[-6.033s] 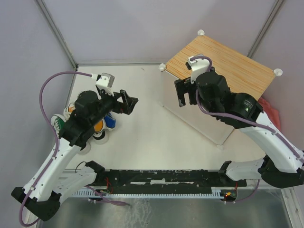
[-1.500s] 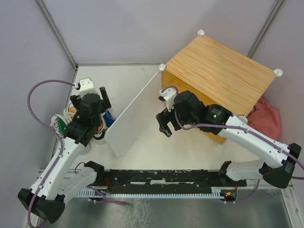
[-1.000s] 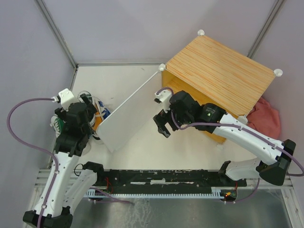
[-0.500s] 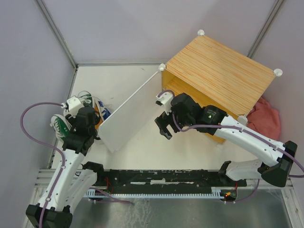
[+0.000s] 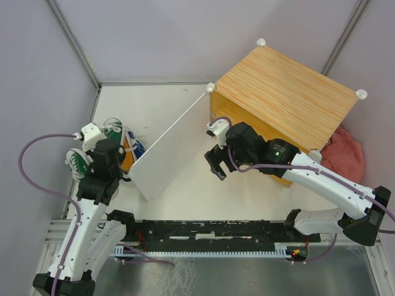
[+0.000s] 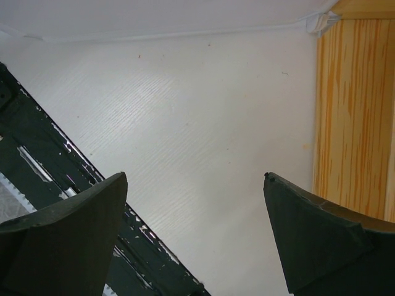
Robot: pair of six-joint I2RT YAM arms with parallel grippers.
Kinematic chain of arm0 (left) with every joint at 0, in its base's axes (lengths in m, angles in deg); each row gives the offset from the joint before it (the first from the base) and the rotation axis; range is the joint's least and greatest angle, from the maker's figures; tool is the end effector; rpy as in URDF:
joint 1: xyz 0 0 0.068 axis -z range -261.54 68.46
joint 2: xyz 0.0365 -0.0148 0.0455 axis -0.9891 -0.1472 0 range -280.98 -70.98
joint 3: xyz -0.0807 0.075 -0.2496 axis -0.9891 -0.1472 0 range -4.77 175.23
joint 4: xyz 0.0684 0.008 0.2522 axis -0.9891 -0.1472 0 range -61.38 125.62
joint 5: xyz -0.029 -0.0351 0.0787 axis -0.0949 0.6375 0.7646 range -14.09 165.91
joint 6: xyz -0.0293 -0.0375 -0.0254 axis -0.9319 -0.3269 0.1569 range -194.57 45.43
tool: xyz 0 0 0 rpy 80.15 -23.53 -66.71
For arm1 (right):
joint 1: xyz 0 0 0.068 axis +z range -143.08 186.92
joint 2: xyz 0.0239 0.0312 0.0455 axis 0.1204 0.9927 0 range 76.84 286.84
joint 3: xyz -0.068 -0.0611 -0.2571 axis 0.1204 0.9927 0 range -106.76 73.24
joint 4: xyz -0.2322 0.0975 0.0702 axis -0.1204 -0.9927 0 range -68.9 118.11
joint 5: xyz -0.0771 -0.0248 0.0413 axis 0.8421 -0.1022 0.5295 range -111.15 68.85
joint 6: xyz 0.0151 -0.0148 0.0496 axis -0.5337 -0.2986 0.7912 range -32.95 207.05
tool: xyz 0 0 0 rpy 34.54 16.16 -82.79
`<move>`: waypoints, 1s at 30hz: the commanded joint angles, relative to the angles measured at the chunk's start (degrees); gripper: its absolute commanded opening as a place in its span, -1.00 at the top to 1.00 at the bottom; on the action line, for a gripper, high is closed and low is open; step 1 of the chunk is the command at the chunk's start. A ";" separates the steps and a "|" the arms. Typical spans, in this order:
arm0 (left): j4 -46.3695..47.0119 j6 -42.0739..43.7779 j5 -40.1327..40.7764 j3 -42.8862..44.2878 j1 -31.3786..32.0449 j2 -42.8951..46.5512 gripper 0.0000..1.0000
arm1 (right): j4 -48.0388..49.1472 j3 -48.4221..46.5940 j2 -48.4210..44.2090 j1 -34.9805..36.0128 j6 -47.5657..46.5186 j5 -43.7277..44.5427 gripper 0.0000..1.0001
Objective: Place and organize the shoes in the shoe cabinet
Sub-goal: Pick up the shoe from the center of the board, then place the shoe at the center of the board.
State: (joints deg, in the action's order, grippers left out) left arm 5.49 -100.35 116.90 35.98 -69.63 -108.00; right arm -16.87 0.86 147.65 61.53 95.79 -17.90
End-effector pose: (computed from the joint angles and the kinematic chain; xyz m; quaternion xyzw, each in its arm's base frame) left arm 0.1419 -0.0059 0.3034 -0.2793 0.7680 0.1222 0.5633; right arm 0.1500 0.2075 0.3543 -0.3475 0.8499 0.1855 0.3501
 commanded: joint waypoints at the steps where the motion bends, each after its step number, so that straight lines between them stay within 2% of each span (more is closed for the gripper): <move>1: 8.03 2.53 -4.03 10.26 -0.12 2.41 0.94 | 2.02 -0.36 -0.51 -0.33 0.77 2.03 -0.98; 10: 17.54 7.35 -7.34 24.84 -0.10 2.68 0.94 | 1.21 -3.01 -0.05 -0.47 0.69 3.98 -0.98; 14: 18.69 4.78 -16.30 31.08 -0.11 0.07 0.94 | -1.75 -7.57 0.83 -1.41 -0.01 6.28 -0.98; 21: 19.30 -3.80 -42.75 37.99 -0.11 -5.23 0.94 | -6.47 -21.27 -0.75 -4.49 -1.25 15.37 -0.98; 24: 19.65 -6.05 -49.27 37.01 -0.12 -5.13 0.94 | -7.09 -28.56 -2.75 -4.60 -0.99 22.76 -0.98; 30: 21.75 -11.22 -60.04 31.50 -0.12 -1.60 0.94 | -4.67 -33.47 -8.78 -4.64 -1.84 34.68 -0.98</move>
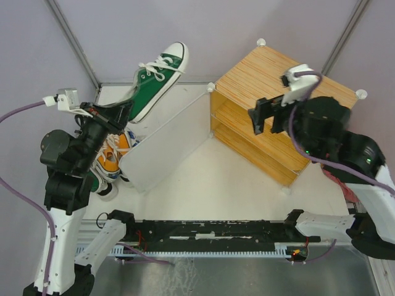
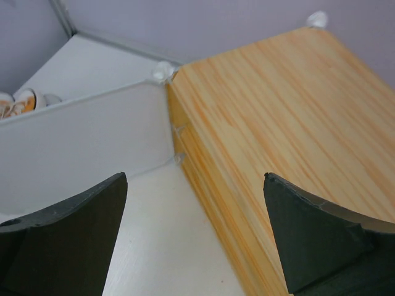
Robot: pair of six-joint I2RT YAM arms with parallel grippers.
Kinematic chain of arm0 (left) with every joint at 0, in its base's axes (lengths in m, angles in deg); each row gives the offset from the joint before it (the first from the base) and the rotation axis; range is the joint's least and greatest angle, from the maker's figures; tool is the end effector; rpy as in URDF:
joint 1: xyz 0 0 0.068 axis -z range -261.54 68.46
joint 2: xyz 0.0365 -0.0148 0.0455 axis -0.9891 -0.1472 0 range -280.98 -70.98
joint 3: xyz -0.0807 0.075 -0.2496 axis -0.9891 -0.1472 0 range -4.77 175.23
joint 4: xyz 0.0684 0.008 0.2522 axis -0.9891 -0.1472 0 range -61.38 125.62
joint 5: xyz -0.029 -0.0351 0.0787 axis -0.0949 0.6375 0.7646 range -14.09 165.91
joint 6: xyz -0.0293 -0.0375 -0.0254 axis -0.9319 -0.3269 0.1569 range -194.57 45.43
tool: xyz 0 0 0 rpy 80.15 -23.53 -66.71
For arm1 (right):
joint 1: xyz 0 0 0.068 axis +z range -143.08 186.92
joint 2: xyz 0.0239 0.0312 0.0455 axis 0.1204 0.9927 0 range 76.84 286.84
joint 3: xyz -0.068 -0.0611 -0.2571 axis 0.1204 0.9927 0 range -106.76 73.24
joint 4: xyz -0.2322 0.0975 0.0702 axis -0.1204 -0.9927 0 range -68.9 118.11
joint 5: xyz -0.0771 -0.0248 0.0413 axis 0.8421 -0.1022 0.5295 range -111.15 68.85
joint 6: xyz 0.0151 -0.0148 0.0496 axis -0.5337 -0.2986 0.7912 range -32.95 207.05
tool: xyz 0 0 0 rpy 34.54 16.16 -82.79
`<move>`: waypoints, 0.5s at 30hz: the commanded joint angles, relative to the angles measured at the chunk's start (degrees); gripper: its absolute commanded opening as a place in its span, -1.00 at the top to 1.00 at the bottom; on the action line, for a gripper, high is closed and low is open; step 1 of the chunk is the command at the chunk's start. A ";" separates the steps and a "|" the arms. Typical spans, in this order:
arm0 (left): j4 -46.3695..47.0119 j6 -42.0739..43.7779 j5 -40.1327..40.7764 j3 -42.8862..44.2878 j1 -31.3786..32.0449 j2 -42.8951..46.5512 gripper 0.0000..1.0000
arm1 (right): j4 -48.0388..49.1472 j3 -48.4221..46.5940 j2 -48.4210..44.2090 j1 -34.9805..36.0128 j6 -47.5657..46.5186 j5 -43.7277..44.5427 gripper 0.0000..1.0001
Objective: Place and organize the shoes in the shoe cabinet
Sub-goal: Place the shoe at the center of the board.
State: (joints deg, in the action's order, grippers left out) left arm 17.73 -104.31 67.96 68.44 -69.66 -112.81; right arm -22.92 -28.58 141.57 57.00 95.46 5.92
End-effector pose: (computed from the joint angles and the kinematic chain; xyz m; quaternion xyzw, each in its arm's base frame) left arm 0.1041 -0.0268 0.4939 -0.0421 0.6186 -0.3184 0.7171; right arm 0.1210 0.1192 0.5225 -0.1377 0.7670 0.1318 0.6127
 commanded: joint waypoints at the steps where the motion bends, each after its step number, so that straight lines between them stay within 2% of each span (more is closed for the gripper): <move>1: 9.92 -8.30 -13.01 -1.49 -0.10 3.54 0.94 | 0.38 -5.09 -2.42 -0.13 -1.74 11.94 -0.98; 6: 10.91 -10.56 -18.40 -4.86 -0.09 6.74 0.94 | -3.24 -7.83 -0.54 -0.16 -0.67 14.82 -0.98; 15: 9.61 -10.18 -30.69 -10.06 -0.12 9.10 0.94 | -2.77 -7.52 1.03 -0.15 0.93 12.99 -0.98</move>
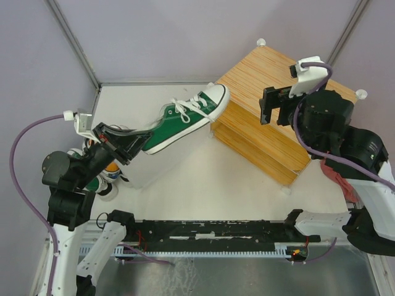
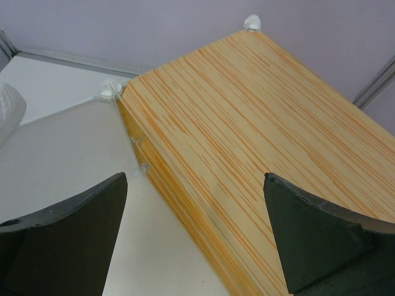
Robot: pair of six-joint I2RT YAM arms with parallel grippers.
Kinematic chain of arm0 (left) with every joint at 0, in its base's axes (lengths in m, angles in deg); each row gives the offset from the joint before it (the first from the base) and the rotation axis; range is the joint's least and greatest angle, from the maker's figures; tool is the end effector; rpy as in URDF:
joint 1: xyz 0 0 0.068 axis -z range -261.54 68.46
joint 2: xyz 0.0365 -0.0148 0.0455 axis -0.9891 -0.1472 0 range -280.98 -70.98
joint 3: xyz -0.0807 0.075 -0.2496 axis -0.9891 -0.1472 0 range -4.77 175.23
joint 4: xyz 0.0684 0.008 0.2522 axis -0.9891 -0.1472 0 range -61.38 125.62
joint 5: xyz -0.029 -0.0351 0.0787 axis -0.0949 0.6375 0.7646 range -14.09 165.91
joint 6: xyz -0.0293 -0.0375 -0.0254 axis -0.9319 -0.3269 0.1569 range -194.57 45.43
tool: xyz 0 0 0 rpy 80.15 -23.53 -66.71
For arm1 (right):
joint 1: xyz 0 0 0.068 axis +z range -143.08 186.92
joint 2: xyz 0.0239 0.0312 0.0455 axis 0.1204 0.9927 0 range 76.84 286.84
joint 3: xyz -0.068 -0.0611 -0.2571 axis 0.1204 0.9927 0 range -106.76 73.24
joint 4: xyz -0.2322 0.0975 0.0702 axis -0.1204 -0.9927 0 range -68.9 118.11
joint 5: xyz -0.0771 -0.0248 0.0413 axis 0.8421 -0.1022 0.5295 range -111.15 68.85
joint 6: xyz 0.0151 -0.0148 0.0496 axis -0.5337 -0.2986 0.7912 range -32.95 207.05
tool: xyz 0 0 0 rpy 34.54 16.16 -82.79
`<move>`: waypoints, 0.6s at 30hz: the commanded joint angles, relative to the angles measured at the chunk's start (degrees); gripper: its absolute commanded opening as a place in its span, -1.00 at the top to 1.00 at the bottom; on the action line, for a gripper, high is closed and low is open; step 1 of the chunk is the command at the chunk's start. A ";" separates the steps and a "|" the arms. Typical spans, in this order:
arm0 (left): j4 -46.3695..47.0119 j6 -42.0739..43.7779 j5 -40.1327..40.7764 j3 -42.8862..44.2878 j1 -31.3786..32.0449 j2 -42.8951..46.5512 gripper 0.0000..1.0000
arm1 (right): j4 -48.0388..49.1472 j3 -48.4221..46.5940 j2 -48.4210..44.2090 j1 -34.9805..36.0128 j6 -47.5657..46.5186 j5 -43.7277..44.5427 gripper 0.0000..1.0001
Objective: Place and organize the shoes in the shoe cabinet
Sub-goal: Place the shoe at the center of the board.
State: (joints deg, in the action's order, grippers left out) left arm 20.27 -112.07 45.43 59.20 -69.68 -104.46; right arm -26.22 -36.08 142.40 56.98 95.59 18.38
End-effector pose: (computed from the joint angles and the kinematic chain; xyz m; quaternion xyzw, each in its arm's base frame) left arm 0.0761 -0.0343 0.4625 0.0734 0.6181 -0.4650 0.6295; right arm 0.1111 0.0973 0.5481 -0.0546 0.7535 0.0675 0.6517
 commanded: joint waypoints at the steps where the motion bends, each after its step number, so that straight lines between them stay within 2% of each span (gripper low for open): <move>1: 5.93 -1.83 -9.42 -1.38 -0.04 0.79 0.94 | 0.54 -0.02 0.29 -0.14 0.86 0.32 -0.98; 5: 2.83 -0.23 -12.60 -4.88 -0.12 1.46 0.94 | 0.26 0.08 0.45 -0.16 0.84 0.28 -0.98; 11: 2.50 -0.76 -9.73 -11.67 -0.07 3.92 0.94 | 1.81 1.01 -0.51 -0.14 0.19 1.71 -0.98; 18: 2.52 0.03 -7.99 -11.86 -0.04 1.99 0.94 | 1.68 1.09 0.33 -0.14 -0.25 1.21 -0.98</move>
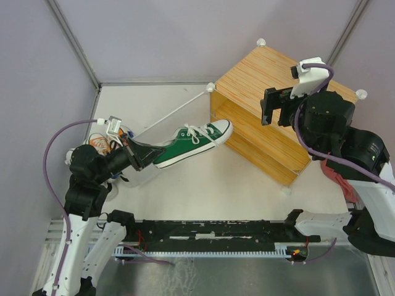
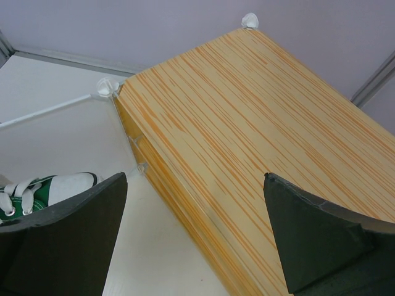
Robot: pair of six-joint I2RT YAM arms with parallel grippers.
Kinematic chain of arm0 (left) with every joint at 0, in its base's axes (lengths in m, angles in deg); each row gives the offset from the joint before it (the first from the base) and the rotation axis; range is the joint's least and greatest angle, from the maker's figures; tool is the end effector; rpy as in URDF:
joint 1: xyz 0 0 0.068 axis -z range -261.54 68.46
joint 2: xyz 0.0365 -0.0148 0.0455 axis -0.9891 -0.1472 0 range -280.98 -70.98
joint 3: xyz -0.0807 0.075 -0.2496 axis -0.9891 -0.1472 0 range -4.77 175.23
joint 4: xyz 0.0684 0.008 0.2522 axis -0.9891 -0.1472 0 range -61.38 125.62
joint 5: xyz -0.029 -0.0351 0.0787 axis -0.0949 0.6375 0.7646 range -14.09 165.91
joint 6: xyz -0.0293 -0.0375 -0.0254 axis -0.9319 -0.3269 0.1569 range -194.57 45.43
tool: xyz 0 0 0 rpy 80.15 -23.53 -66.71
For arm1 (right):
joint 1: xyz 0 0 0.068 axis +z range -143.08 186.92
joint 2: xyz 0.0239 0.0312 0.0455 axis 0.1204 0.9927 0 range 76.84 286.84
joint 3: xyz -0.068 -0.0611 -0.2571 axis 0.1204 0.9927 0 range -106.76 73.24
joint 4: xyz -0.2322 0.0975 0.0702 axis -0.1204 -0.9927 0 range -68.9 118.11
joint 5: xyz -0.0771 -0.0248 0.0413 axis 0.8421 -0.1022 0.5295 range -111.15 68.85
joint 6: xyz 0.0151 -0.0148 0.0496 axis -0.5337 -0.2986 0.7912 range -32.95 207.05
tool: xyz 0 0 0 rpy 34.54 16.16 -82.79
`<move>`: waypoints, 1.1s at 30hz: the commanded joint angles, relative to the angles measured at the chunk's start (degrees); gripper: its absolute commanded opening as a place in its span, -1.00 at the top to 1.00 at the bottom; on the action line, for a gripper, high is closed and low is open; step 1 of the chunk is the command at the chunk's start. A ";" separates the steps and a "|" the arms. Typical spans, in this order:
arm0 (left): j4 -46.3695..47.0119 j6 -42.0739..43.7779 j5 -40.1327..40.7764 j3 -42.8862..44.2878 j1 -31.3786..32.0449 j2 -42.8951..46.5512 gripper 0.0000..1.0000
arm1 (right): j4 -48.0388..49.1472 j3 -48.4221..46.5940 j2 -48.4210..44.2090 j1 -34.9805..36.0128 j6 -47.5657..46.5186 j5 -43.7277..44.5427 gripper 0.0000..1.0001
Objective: Place and organize the shoes in the shoe cabinet
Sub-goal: Place the shoe at the center of the board.
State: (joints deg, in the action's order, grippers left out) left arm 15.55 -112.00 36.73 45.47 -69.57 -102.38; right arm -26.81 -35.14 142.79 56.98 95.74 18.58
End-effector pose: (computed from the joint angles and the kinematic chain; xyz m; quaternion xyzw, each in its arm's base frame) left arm 0.1017 -0.0444 0.3848 0.0804 0.7084 -0.4930 0.4986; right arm 0.1149 0.1017 0.5423 -0.0601 0.7613 0.0580 0.6430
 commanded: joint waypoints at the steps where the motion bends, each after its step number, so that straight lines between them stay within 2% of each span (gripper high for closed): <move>1: 7.06 0.14 1.06 1.88 -0.11 -0.24 0.94 | 2.53 0.52 -0.15 -0.14 -0.29 0.97 -0.98; 4: 5.61 1.51 2.57 2.43 -0.10 -1.13 0.94 | 2.96 1.11 -0.09 -0.14 -0.25 0.85 -0.98; 14: -0.01 6.52 6.44 13.37 0.37 -9.03 0.94 | 2.46 -0.22 0.62 -0.14 -0.60 0.63 -0.98; 19: -3.63 8.90 8.02 23.81 0.60 -14.86 0.94 | 1.14 -2.78 1.37 -0.14 -0.63 0.11 -0.98; 25: -4.29 7.41 6.55 30.46 0.77 -17.60 0.94 | 0.95 -2.63 0.86 -0.14 -0.86 0.75 -0.98; 29: -4.31 6.67 9.84 34.19 0.83 -18.98 0.94 | 1.55 -2.72 1.07 -0.14 -0.89 0.81 -0.98; 33: -4.36 7.34 13.85 40.50 0.99 -24.63 0.94 | 1.43 -4.67 2.14 -0.15 -0.96 0.83 -0.98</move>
State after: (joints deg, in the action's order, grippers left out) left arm 4.20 -104.72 46.06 78.23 -68.83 -123.04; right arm -26.88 -35.95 144.30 56.98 95.61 18.38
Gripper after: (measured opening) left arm 0.127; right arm 0.990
